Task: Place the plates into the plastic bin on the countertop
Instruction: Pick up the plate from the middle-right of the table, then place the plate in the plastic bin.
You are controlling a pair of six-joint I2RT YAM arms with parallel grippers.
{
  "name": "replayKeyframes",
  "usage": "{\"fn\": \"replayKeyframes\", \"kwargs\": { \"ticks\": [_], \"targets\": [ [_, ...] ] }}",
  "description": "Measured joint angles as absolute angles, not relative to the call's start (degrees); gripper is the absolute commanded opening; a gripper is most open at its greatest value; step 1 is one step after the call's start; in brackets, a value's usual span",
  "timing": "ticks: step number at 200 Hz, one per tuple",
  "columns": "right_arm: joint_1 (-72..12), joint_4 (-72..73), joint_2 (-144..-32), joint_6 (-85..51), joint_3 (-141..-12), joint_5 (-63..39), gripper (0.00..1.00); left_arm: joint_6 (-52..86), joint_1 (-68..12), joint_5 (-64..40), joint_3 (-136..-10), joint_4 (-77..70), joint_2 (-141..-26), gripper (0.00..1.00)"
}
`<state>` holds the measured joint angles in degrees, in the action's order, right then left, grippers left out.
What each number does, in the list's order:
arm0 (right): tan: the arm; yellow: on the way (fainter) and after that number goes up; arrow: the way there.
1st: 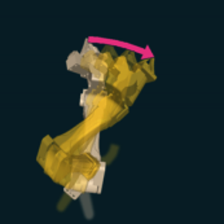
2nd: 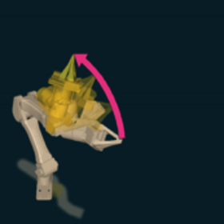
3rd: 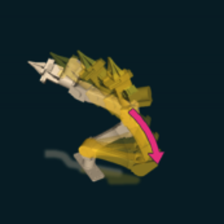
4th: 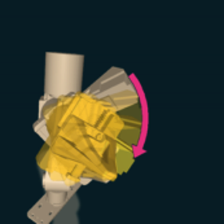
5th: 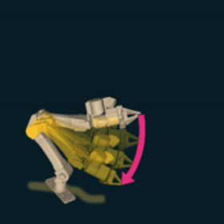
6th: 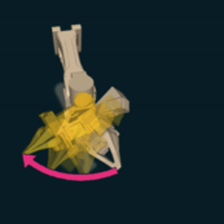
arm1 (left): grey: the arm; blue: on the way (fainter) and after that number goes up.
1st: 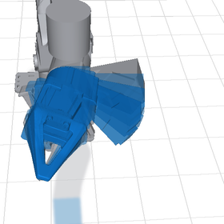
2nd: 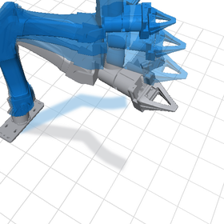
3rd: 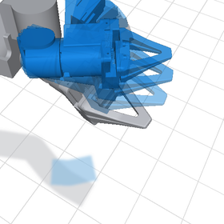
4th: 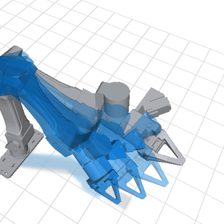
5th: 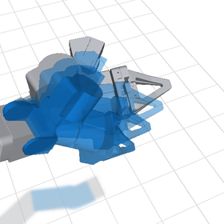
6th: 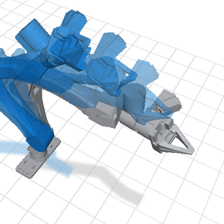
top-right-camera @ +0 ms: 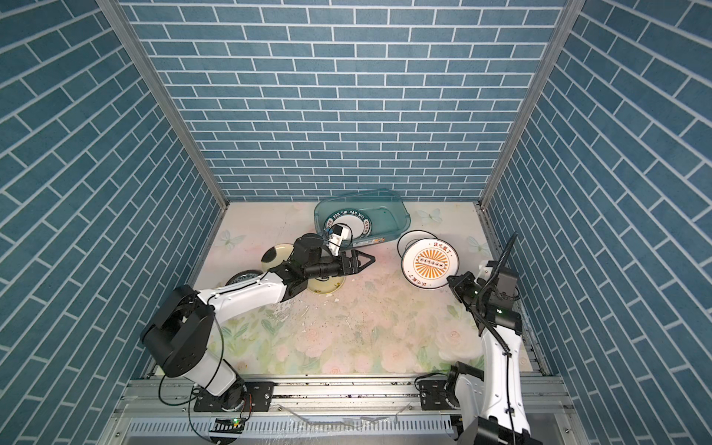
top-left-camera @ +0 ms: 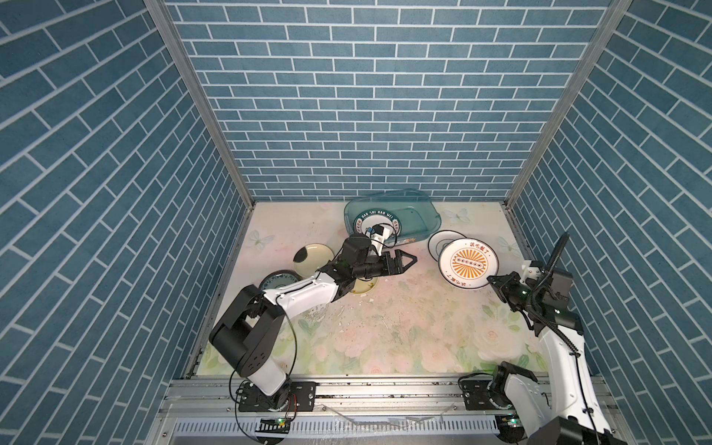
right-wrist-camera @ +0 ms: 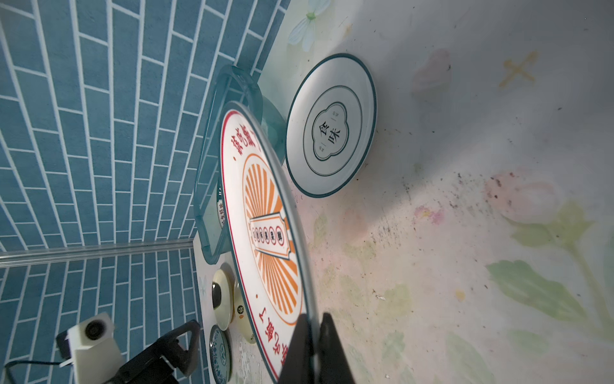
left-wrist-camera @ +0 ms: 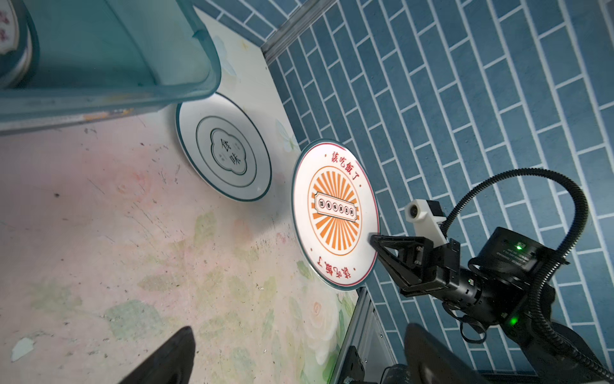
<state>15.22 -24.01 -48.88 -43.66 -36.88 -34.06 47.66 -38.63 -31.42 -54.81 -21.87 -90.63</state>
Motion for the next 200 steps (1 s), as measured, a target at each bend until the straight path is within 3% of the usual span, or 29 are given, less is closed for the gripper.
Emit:
{"fn": "replayKeyframes", "kwargs": {
  "ticks": [127,200],
  "targets": [
    [-7.73,-15.79,-81.78,-43.64,-65.89,-25.15,0.00,46.61,-28.56,-24.71,-42.17,-11.62,-68.86,1.00],
    [-15.59,-16.75,-105.25,-43.18,-89.17,-23.42,0.00,44.45,-25.78,-22.00,-40.51,-3.38,-60.49,0.99]
  ]
}}
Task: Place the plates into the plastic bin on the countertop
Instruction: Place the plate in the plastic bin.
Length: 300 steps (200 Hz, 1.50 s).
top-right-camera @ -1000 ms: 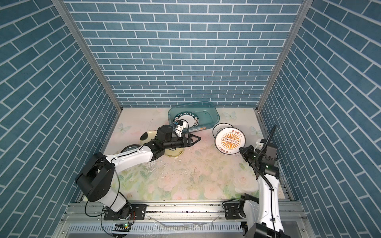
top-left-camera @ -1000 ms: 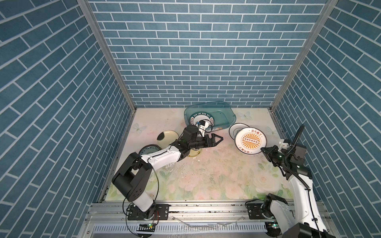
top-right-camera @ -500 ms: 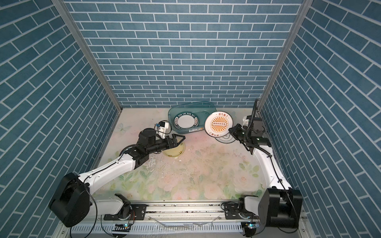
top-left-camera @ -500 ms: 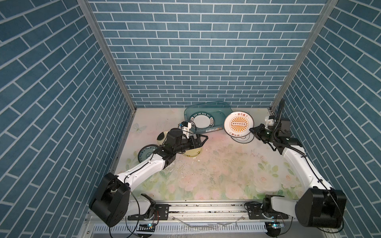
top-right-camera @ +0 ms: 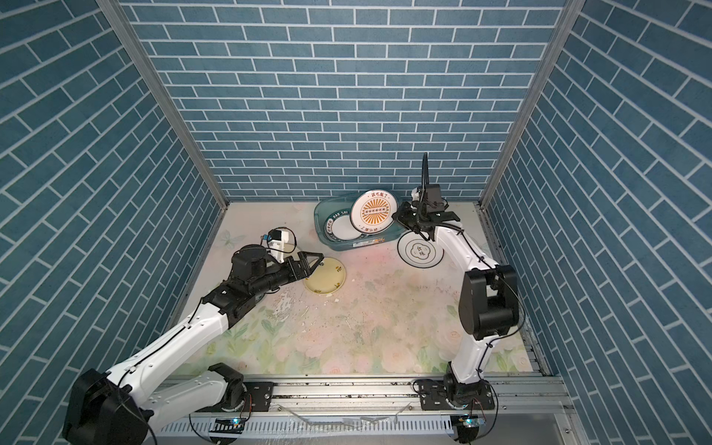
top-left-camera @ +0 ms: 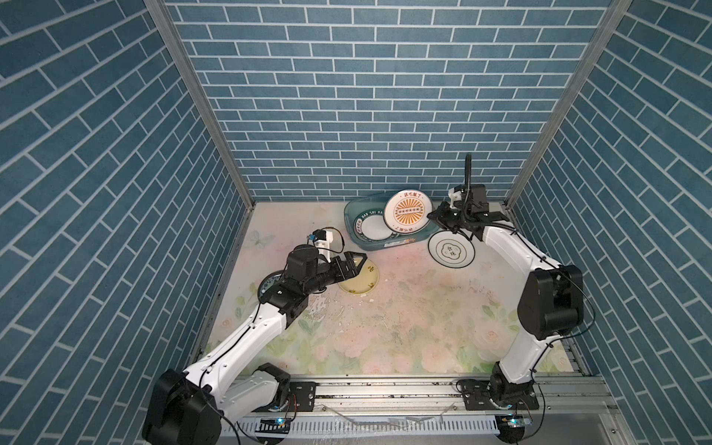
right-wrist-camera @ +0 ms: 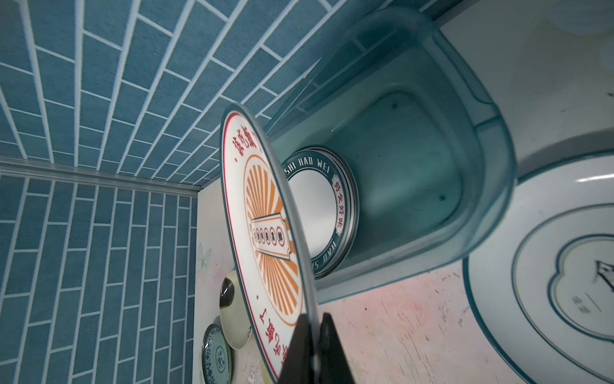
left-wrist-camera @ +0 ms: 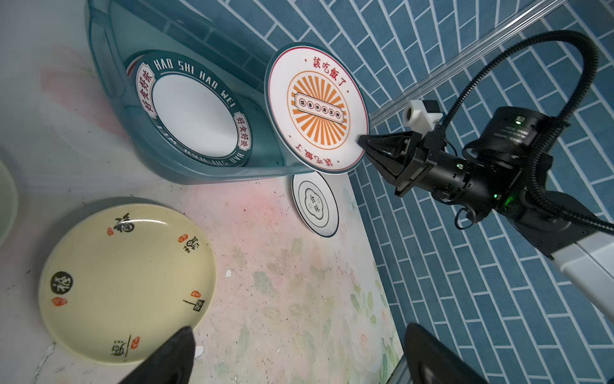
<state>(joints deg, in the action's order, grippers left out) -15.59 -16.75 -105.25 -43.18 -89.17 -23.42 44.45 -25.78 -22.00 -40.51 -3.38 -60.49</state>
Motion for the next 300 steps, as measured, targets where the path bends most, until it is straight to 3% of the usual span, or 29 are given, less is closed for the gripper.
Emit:
{"fn": "replayKeyframes", "kwargs": {
  "ticks": [65,129,225,262,300],
  "targets": [
    [-21.26,-22.24,-122.10,-43.11,-108.33,-23.24,0.00,41.21,-25.41,-19.05,-39.44,2.26,-59.09,1.00],
    [-24.12,-26.37,-132.70,-43.13,-117.32,-22.72,0.00,38.06,-25.41,-16.71,-40.73,5.32,-58.78,1.00],
    [-24.67,-32.91,-136.05,-43.07,-123.33,-19.75,0.00,38.13,-25.41,-19.38,-42.74,3.79,-60.90,1.00],
    [-24.75,-34.61,-136.62,-42.17,-124.90,-19.44,0.39,38.11,-25.41,-19.64,-42.96,3.16,-61.14,0.99],
    [-24.86,-37.08,-136.68,-40.03,-126.72,-17.89,0.67,38.06,-25.41,-19.64,-42.96,3.03,-61.49,1.00]
  ]
}}
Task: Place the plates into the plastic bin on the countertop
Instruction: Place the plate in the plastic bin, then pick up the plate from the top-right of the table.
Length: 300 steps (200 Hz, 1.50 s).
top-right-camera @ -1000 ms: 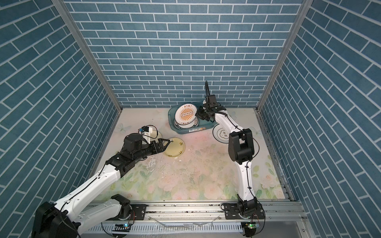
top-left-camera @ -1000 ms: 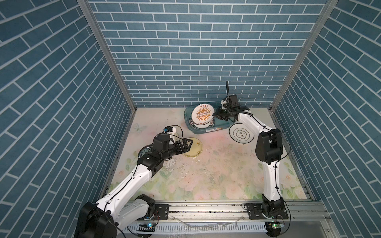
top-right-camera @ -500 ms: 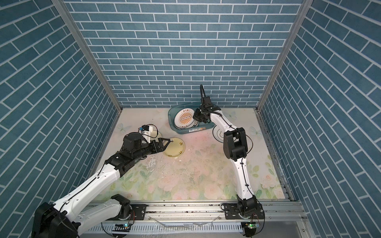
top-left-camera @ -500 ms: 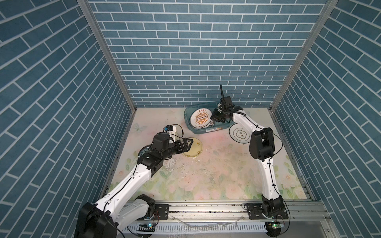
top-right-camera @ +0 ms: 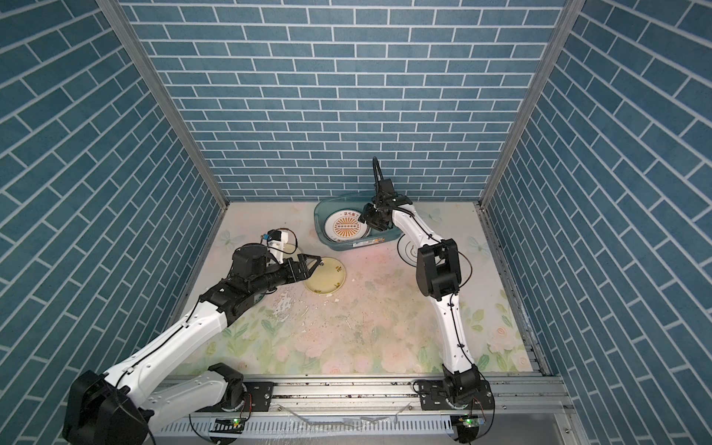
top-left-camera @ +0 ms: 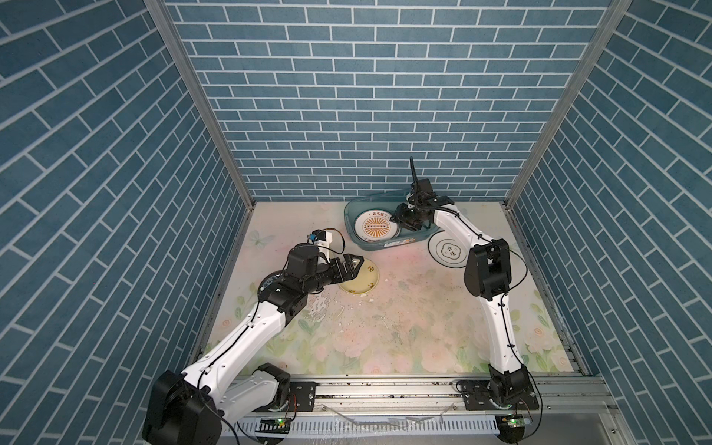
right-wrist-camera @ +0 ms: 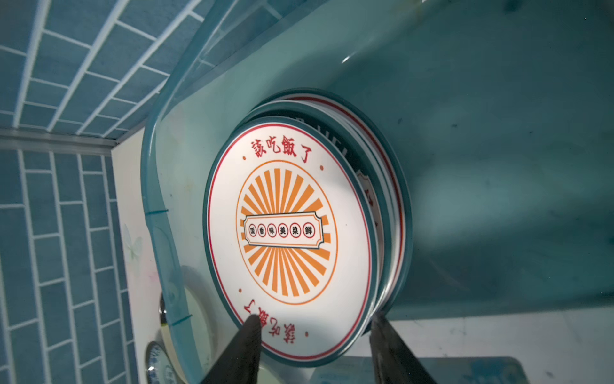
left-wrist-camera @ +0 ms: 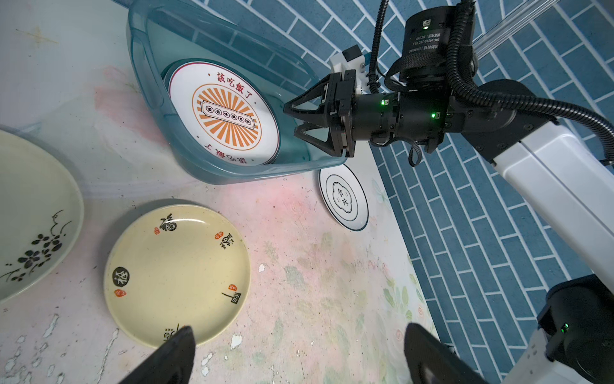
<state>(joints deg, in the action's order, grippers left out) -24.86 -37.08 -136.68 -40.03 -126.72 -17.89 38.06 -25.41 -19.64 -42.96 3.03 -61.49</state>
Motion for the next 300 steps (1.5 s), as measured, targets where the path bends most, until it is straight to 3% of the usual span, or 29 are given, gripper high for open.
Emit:
{"fn": "replayKeyframes", "kwargs": {
  "ticks": [72,107,160,217,258,300],
  "targets": [
    [-25.12,-38.76,-136.11,-38.41,-127.50,-16.03,0.73,37.69,-25.41,-19.53,-42.96,2.72,-61.65,1.00],
    [-25.02,-38.44,-129.54,-37.06,-121.27,-14.90,0.73,37.54,-25.41,-19.11,-42.96,2.72,-61.69,0.99],
    [-22.33,-32.40,-108.16,-37.15,-104.27,-15.03,0.73,38.35,-25.34,-20.32,-42.94,-0.58,-65.56,0.99],
    [-11.51,-24.12,-86.61,-38.83,-76.97,-18.11,0.72,44.47,-25.45,-25.80,-42.46,-12.95,-74.76,1.00],
    [-0.64,-18.98,-80.51,-41.36,-60.14,-23.31,0.69,48.49,-28.88,-28.23,-44.29,-20.75,-85.36,1.00],
    [5.26,-13.89,-81.54,-42.81,-52.66,-27.57,0.66,49.91,-34.48,-28.56,-51.13,-25.17,-92.36,0.99]
  ]
}}
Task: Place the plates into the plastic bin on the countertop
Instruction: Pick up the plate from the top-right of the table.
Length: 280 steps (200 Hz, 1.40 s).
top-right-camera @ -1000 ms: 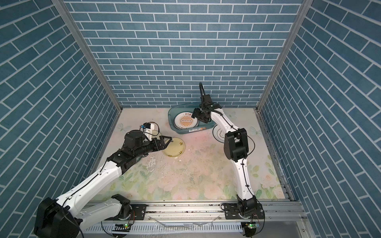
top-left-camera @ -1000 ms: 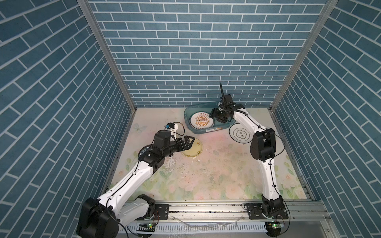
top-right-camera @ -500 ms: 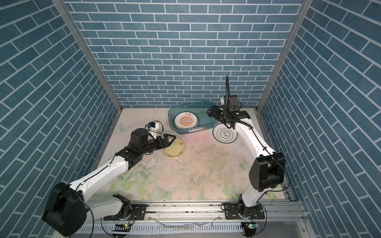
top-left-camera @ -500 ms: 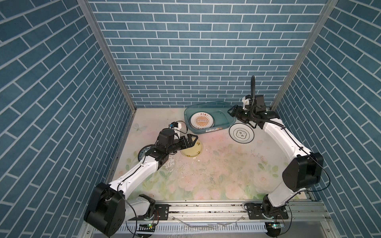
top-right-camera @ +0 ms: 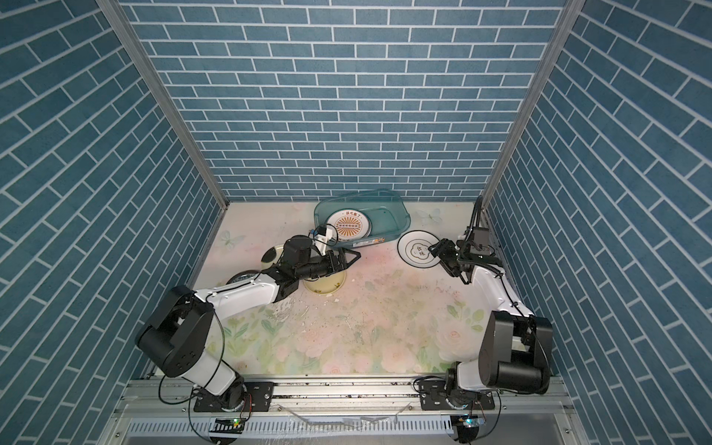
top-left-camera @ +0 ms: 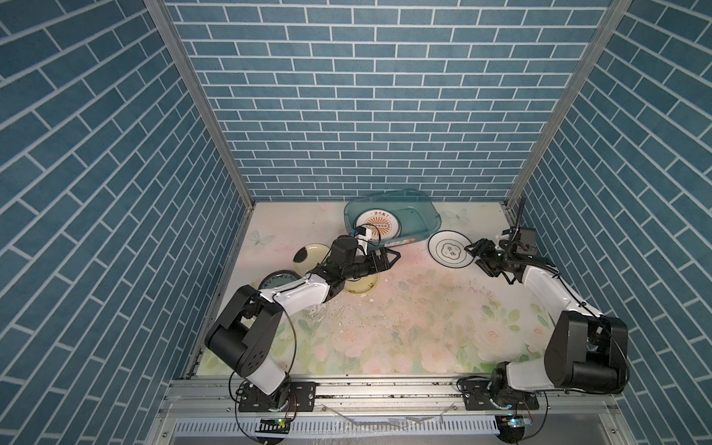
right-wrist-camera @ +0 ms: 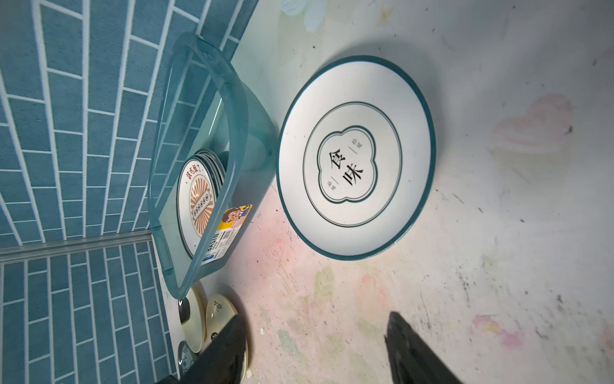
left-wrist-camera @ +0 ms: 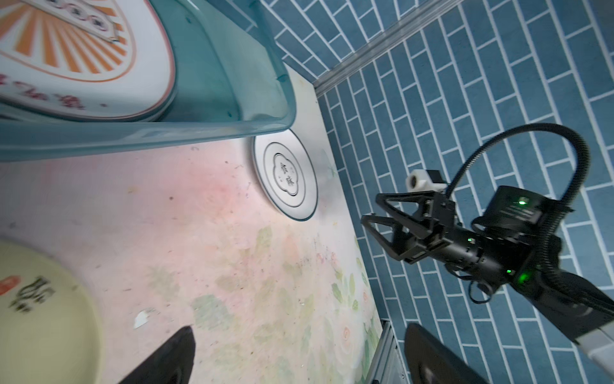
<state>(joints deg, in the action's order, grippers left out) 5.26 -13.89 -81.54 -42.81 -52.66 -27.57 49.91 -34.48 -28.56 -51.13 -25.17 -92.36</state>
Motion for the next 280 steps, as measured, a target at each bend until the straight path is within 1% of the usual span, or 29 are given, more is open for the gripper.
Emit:
{"fn": "replayKeyframes", "kwargs": {
  "ticks": [60,77,104,141,164,185,209,234,263,280],
  "targets": [
    [8.91,-5.06,-88.29,-44.77,-46.96,-30.33,0.60,51.75,-38.19,-28.14,-55.16,-28.60,-98.37,1.00],
    [9.04,-3.16,-90.45,-45.19,-46.85,-30.94,0.59,51.99,-39.13,-28.08,-56.01,-28.58,-99.57,1.00],
    [9.28,-0.08,-93.69,-45.28,-46.85,-31.38,0.54,52.10,-40.38,-27.68,-57.32,-28.60,-100.25,1.00],
    [9.72,3.75,-98.48,-46.39,-46.96,-31.31,0.51,52.18,-41.56,-27.29,-58.54,-29.21,-100.90,1.00],
    [9.82,6.09,-101.10,-46.85,-47.70,-31.53,0.46,52.34,-41.95,-27.16,-58.54,-29.39,-101.62,1.00],
    [9.82,9.32,-103.44,-47.79,-48.77,-31.77,0.40,52.62,-42.09,-27.20,-58.54,-29.45,-102.39,1.00],
    [9.82,11.99,-105.51,-48.93,-49.34,-31.81,0.23,52.95,-42.11,-27.27,-58.54,-29.45,-103.15,1.00],
    [9.91,12.84,-106.43,-49.54,-49.34,-31.57,0.10,52.95,-42.15,-27.29,-58.54,-29.45,-103.24,1.00],
    [9.93,15.42,-106.45,-50.37,-49.19,-32.23,0.00,52.95,-42.17,-27.29,-58.54,-29.39,-103.26,1.00],
    [9.93,15.92,-106.43,-50.61,-48.69,-32.23,0.00,52.95,-42.15,-27.53,-58.54,-29.43,-103.63,1.00]
  ]
}}
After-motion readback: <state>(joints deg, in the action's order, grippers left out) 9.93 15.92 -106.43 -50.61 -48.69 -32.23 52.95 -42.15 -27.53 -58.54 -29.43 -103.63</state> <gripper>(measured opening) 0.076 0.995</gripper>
